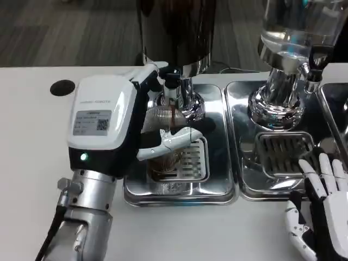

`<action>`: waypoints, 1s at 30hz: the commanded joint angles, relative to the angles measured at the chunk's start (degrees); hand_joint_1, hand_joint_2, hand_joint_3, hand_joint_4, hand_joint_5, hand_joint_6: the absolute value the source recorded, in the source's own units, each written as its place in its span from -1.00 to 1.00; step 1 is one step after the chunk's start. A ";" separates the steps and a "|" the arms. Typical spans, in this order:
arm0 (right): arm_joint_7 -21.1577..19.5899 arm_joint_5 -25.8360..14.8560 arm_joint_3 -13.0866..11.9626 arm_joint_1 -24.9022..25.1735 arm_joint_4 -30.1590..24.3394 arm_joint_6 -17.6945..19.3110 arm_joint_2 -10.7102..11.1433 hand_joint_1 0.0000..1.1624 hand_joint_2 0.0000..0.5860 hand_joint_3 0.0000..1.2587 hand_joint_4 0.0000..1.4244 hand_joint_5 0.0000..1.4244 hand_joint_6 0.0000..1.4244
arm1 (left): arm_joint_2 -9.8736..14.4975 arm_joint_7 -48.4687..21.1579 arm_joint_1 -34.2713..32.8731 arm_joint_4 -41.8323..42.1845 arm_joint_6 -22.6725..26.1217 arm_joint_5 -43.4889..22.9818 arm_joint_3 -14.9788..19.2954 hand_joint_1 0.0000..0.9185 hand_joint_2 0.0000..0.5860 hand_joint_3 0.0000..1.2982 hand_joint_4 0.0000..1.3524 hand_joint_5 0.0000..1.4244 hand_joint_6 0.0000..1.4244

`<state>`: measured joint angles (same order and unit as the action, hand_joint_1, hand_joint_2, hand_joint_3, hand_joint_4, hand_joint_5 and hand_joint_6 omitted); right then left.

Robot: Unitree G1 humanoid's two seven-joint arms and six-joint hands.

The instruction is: Grasp the cup under the faucet to collect the drink, then remove the cup.

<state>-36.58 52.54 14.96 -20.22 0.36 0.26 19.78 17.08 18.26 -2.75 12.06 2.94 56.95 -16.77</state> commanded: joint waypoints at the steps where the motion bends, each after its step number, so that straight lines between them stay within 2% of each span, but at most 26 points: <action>1: 0.04 0.45 0.23 0.49 0.48 0.07 0.06 -1.00 0.79 -0.74 -1.00 -1.00 -0.84 | 0.36 -0.65 1.51 -0.85 0.49 0.78 -0.22 -1.00 -0.78 -0.25 -0.22 0.03 0.31; 6: 0.15 0.26 0.21 0.95 0.75 0.01 -0.06 -1.00 0.79 -0.74 -1.00 -1.00 -0.84 | 0.69 -0.82 1.22 -0.66 0.51 1.24 -0.19 -1.00 -0.78 -0.25 -0.22 0.03 0.31; 9: 0.14 0.13 0.20 1.19 0.99 0.04 -0.09 -1.00 0.79 -0.74 -1.00 -1.00 -0.84 | 0.58 -0.50 1.29 -0.26 0.75 1.72 -0.15 -1.00 -0.78 -0.28 -0.27 0.00 0.24; 21: 0.48 -0.53 0.12 2.03 1.96 0.14 -0.28 -1.00 0.79 -0.74 -1.00 -1.00 -0.84 | 0.67 -1.45 0.94 3.01 1.54 0.10 3.60 -1.00 -0.80 -0.62 -0.86 -0.50 -0.46; 25: 0.55 -0.51 0.16 2.08 1.86 0.19 -0.25 -1.00 0.79 -0.74 -1.00 -1.00 -0.84 | 1.02 -1.09 1.46 3.62 1.02 -1.06 4.75 -1.00 -0.80 -0.67 -0.95 -0.56 -0.53; 30: 0.72 -0.32 0.19 2.10 1.52 0.21 -0.06 -1.00 0.79 -0.74 -1.00 -1.00 -0.84 | 1.35 -0.72 3.38 5.43 0.16 -1.48 6.04 -1.00 -0.82 -0.70 -0.97 -0.59 -0.56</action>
<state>-36.42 52.24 15.00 -18.39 2.07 0.27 19.57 17.83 17.35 -1.29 15.60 4.13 56.30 -11.73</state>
